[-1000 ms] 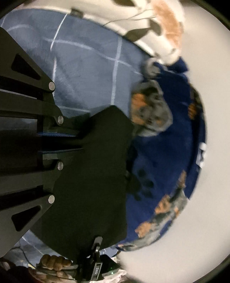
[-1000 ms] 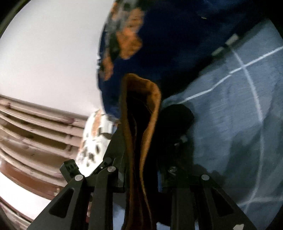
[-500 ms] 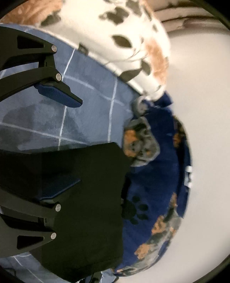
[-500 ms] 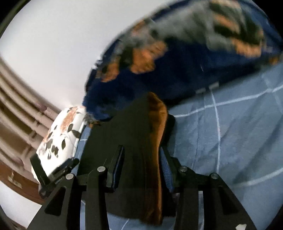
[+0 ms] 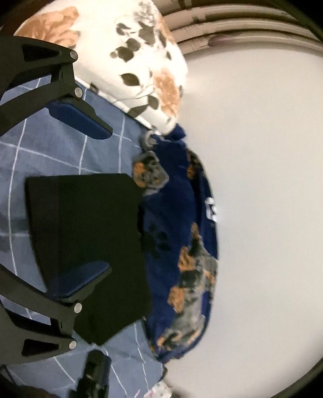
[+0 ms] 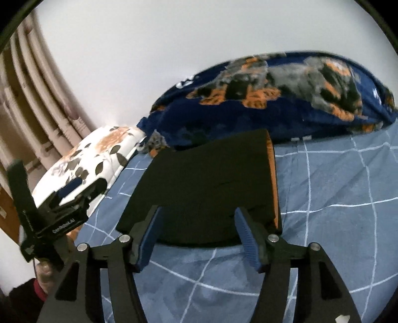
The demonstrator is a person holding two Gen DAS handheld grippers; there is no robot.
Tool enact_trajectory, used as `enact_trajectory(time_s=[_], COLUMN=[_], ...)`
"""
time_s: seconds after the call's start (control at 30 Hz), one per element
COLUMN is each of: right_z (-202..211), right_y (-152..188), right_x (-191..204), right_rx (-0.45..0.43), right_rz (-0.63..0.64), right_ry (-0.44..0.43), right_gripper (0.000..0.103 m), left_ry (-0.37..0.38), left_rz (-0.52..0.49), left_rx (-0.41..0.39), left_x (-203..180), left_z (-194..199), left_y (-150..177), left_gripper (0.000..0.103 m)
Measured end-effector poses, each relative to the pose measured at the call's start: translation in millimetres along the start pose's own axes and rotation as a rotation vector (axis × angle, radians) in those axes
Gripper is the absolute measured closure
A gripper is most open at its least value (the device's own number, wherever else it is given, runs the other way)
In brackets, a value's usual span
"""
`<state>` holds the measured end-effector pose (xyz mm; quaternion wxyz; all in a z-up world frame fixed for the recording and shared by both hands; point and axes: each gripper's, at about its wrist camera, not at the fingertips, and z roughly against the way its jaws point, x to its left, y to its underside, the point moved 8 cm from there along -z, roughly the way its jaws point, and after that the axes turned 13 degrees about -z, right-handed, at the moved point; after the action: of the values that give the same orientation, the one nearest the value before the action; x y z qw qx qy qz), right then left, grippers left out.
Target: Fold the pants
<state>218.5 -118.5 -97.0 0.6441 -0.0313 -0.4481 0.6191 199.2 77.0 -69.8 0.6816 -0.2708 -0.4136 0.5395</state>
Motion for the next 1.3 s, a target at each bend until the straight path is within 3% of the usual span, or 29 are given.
enact_trajectory(time_s=[0.1, 0.3, 0.43, 0.6, 0.73, 0.93, 1.1, 1.3], right_z=[13.1, 47.5, 64.7, 74.6, 79.8, 85.3, 88.3, 89.4], right_y=[2.6, -2.0, -3.6, -2.1, -2.0, 0.4, 3.6, 5.2], right_x=[11.2, 24.8, 29.1, 29.7, 27.5, 26.8, 23.3, 21.6], right_rx=[-0.031, -0.106, -0.13, -0.132, -0.134, -0.133, -0.127, -0.123], right_rz=[0.047, 0.048, 0.033, 0.02, 0.004, 0.002, -0.012, -0.011], right_ry=[0.039, 0.033, 0.03, 0.029, 0.026, 0.029, 0.028, 0.03], right_gripper=[0.035, 0.024, 0.019, 0.017, 0.017, 0.016, 0.015, 0.015], left_ry=[-0.008, -0.048, -0.019, 0.045, -0.033, -0.122, -0.072, -0.031], left_rz=[0.0, 0.014, 0.048, 0.133, 0.194, 0.158, 0.27, 0.306], left_rx=[-0.037, -0.087, -0.119, -0.148, -0.177, -0.199, -0.24, -0.175], left_x=[-3.4, -2.2, 0.7, 2.2, 9.0, 10.0, 20.7, 24.3], left_z=[20.6, 55.6, 73.7, 89.5, 100.9, 112.3, 124.0, 113.9], left_y=[-10.1, -24.7, -32.1, -38.8, -38.3, -40.1, -36.7, -31.3], left_gripper=[0.0, 0.0, 0.0, 0.0, 0.0, 0.0, 0.0, 0.0])
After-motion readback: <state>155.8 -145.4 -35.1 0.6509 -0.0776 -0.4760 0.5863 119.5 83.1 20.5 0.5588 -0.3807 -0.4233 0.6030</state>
